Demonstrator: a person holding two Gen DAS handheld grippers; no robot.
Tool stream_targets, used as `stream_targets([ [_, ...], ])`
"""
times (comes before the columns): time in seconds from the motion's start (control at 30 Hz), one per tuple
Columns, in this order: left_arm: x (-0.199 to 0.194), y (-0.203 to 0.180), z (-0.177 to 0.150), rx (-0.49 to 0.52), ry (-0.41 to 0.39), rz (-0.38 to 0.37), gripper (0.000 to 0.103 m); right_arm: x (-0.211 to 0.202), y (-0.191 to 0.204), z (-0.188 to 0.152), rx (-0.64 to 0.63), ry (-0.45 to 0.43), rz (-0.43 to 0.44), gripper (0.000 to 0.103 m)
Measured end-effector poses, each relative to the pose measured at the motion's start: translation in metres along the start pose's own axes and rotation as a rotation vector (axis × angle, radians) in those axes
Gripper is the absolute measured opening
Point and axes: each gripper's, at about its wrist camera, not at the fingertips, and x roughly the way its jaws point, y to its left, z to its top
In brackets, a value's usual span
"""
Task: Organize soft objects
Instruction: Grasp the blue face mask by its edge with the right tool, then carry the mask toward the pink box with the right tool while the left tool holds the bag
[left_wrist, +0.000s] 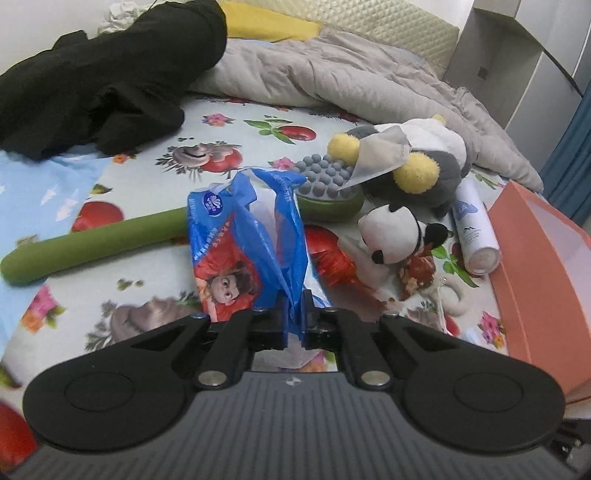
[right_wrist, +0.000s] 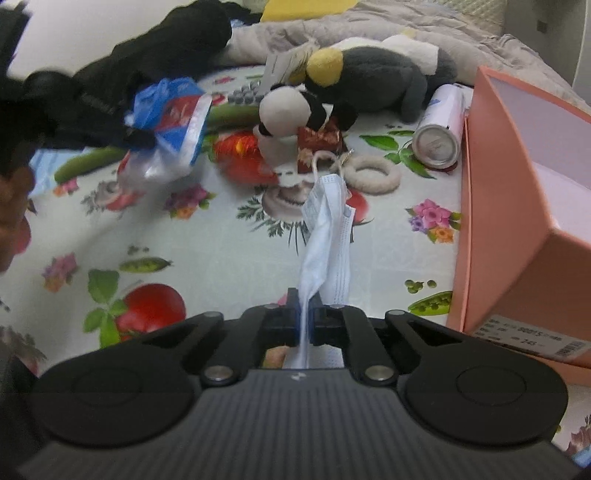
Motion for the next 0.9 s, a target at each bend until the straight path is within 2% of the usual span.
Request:
stream_targets([
  [0.33,-0.051,-0.007,-0.028,-0.005,0.003,-0.035,0.007,-0.024,0.005,0.002,0.01,-0.042,0.016,0.008],
  [0.9,-0.091,-0.03,-0.077,-0.022,0.059,-0.088,0.007,-0.064,0.008,-0.004,0.044,-0.094,0.034,0.008],
])
